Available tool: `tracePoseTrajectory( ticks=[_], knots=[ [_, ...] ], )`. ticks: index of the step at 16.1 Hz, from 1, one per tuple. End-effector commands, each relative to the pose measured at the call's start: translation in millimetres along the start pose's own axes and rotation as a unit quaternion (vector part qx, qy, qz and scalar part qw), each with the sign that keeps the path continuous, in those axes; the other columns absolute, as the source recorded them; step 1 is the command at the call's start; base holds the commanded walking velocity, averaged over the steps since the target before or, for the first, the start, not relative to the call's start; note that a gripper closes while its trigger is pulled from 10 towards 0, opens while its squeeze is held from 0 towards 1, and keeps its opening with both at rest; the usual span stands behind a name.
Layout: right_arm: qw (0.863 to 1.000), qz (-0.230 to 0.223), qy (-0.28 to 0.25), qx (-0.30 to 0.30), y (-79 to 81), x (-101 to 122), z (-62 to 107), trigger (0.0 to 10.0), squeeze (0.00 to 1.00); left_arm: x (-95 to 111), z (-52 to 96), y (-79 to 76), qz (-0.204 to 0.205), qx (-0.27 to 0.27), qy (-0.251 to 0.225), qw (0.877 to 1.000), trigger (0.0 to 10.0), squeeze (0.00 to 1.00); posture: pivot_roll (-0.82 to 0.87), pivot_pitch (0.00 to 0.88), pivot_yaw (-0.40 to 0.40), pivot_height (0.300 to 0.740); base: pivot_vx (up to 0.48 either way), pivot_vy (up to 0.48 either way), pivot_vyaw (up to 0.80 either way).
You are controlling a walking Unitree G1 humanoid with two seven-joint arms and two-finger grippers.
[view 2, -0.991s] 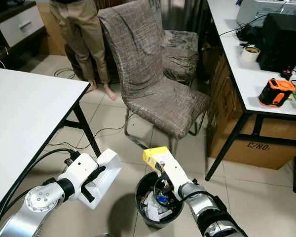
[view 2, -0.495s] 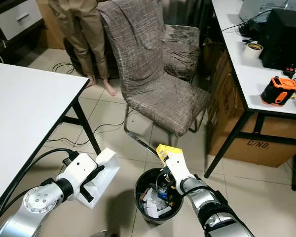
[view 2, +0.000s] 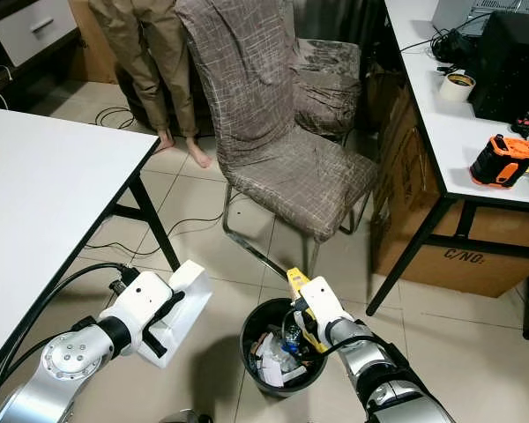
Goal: Picking trash to rubbish bin
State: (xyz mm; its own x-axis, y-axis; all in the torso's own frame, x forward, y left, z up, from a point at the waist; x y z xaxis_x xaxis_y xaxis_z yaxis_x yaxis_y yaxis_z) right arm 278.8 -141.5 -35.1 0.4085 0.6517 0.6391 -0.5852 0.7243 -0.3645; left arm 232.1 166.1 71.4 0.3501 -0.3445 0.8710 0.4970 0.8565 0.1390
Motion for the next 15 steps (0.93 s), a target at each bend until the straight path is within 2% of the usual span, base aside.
tracePoseTrajectory(
  ticks=[1, 9, 10, 11, 12, 13, 14, 15],
  knots=[
    [1.0, 0.004, -0.008, -0.011, -5.8, 5.7, -0.8, 10.0, 1.0, 2.9, 2.1, 1.6, -0.003, 0.008, -0.006, 1.0, 10.0, 0.0, 0.06, 0.095, -0.025, 0.74, 0.0, 0.0, 0.0],
    [0.999, -0.014, -0.027, -0.021, -13.4, 14.6, -1.5, 10.0, 1.0, 5.2, 0.4, 4.5, -0.002, 0.014, -0.009, 1.0, 10.0, 0.0, 0.06, 0.093, -0.023, 0.74, 0.0, 0.0, 0.0],
    [0.999, -0.033, -0.03, -0.023, -14.4, 15.5, -1.7, 10.0, 1.0, 5.4, 0.3, 5.0, -0.001, 0.015, -0.01, 1.0, 10.0, 0.0, 0.06, 0.092, -0.024, 0.74, 0.0, 0.0, 0.0],
    [0.995, -0.091, -0.028, -0.03, -17.4, 15.6, -1.9, 10.0, 1.0, 5.6, 0.1, 5.6, 0.0, 0.016, -0.01, 1.0, 10.0, 0.0, 0.06, 0.092, -0.024, 0.74, 0.0, 0.0, 0.0],
    [0.992, -0.113, -0.027, -0.041, -20.9, 14.9, -1.5, 10.0, 1.0, 5.9, 0.2, 5.3, 0.001, 0.016, -0.011, 1.0, 10.0, 0.0, 0.07, 0.091, -0.023, 0.74, 0.0, 0.0, 0.0],
    [0.992, -0.115, -0.026, -0.046, -22.3, 14.7, -1.3, 10.0, 1.0, 6.1, 0.1, 5.3, 0.001, 0.016, -0.011, 1.0, 10.0, 0.0, 0.07, 0.09, -0.023, 0.74, 0.0, 0.0, 0.0],
    [0.983, -0.173, -0.038, -0.049, -24.4, 15.7, -1.0, 10.0, 0.98, 6.7, 0.2, 4.9, 0.002, 0.017, -0.012, 1.0, 10.0, 0.0, 0.07, 0.09, -0.023, 0.74, 0.0, 0.0, 0.0],
    [0.981, -0.184, -0.042, -0.054, -26.6, 16.0, -0.7, 10.0, 0.0, 6.9, 0.1, 4.8, 0.002, 0.017, -0.013, 1.0, 10.0, 0.0, 0.07, 0.087, -0.023, 0.74, 0.0, 0.0, 0.0]
  ],
)
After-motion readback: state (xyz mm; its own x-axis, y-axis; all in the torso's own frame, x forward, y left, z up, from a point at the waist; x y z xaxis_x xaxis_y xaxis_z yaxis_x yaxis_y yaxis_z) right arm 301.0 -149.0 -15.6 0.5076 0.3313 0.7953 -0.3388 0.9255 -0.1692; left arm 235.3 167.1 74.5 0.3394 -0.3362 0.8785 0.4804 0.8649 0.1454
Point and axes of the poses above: a point about 5 cm out from each wrist's last joint towards the gripper, its own z axis pointing back from the gripper into the wrist, its own x axis along the axis of the wrist's last joint, y = z × x, the point moved 1 cm from there along -z, pointing out of the wrist towards the gripper, and after that the axes turned 14 degrees about z, right-handed, at the moved point
